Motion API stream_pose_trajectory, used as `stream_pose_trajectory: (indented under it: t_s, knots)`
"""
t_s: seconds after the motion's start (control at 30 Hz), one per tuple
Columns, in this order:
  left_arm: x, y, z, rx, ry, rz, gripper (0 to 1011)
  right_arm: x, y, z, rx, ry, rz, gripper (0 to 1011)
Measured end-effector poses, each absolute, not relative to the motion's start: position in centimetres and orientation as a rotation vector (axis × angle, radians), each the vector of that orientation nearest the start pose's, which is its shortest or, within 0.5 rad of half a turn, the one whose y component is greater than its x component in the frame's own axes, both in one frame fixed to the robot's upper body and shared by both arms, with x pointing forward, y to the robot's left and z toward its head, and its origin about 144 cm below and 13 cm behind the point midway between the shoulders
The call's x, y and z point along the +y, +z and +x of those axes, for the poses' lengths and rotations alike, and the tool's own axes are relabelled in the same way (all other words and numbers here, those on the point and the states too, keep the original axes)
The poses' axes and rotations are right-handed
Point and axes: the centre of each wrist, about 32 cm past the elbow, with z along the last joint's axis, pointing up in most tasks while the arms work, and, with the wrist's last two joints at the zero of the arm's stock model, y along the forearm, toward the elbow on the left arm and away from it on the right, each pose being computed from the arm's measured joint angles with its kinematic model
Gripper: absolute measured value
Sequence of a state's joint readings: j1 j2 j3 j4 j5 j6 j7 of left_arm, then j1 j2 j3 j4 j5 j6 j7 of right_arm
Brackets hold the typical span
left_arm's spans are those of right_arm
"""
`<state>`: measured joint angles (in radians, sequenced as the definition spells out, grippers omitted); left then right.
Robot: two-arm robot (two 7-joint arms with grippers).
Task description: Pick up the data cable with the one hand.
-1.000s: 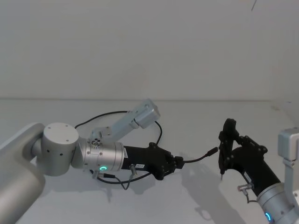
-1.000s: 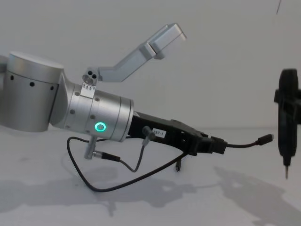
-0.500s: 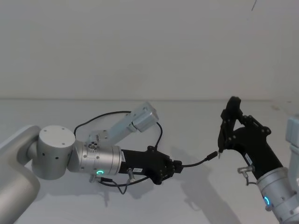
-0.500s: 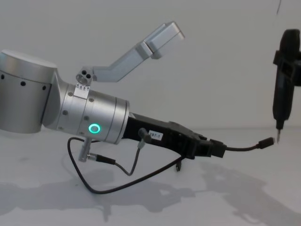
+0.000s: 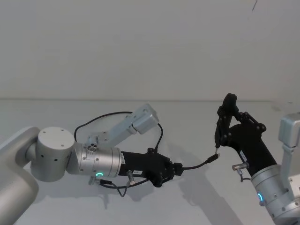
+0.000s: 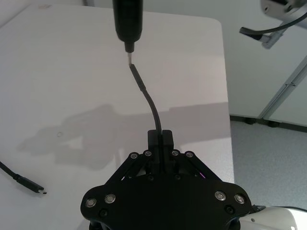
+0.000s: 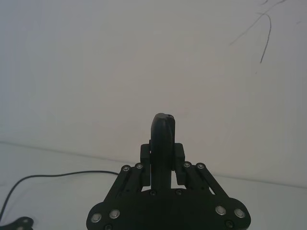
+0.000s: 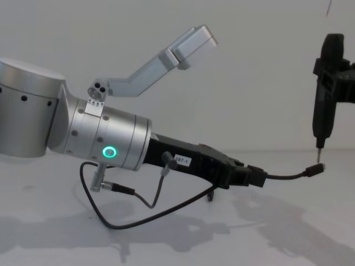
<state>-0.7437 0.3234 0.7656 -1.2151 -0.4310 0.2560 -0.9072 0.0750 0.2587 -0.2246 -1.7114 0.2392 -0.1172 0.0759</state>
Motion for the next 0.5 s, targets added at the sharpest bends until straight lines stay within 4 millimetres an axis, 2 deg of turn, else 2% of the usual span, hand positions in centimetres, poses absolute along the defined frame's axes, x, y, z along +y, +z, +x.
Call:
stream_pose_trajectory:
  t_s: [0.5]
  knots:
    - [15.8, 125.3, 60.1, 0.013, 0.172, 0.323, 41, -22.8, 118.7, 48.4, -0.256, -1.236, 0.163, 279]
